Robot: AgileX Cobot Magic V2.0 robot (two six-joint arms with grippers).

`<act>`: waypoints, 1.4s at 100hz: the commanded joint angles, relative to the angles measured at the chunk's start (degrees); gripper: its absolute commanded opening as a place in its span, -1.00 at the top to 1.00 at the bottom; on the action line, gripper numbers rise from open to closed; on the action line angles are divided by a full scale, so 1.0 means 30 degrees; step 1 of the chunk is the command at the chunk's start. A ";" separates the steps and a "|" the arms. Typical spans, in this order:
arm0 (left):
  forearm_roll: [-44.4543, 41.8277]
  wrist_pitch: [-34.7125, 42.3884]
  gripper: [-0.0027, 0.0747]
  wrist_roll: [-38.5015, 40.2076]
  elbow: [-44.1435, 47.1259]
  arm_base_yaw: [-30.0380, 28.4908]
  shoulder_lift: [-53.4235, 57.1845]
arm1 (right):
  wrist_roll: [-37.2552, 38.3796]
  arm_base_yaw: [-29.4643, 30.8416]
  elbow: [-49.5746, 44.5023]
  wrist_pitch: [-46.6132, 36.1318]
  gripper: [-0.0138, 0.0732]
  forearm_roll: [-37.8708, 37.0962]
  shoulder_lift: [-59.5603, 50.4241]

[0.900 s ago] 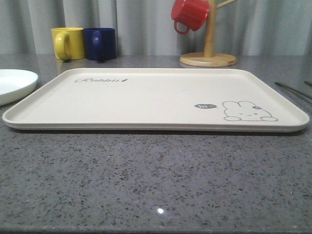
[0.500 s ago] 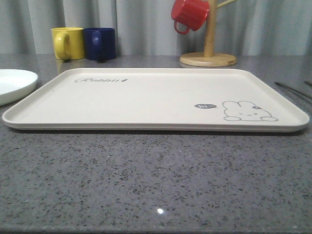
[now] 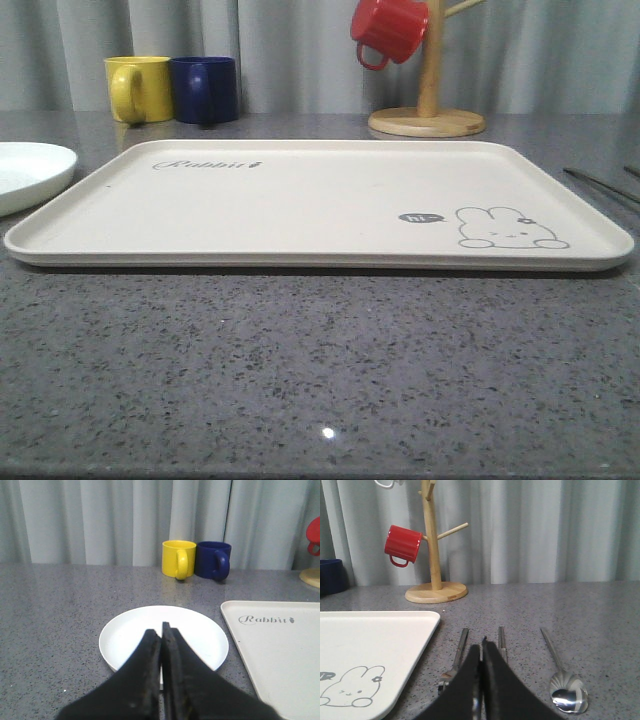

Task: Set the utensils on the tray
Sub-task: 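Move the left gripper toward the white plate beside the tray, then lower the left gripper and grasp the white plate's rim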

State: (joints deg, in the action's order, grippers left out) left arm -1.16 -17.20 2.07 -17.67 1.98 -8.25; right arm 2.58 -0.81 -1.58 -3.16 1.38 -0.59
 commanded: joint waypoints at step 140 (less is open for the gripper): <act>-0.1023 -0.8410 -0.41 0.0160 -1.0464 -0.0021 -1.1397 | -0.0214 0.0090 0.0331 -0.1551 0.84 -0.0041 -0.0407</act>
State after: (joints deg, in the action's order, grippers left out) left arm -4.11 -46.97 2.07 -46.81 1.98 -41.13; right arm 2.58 -0.81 -1.58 -3.16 1.38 -0.59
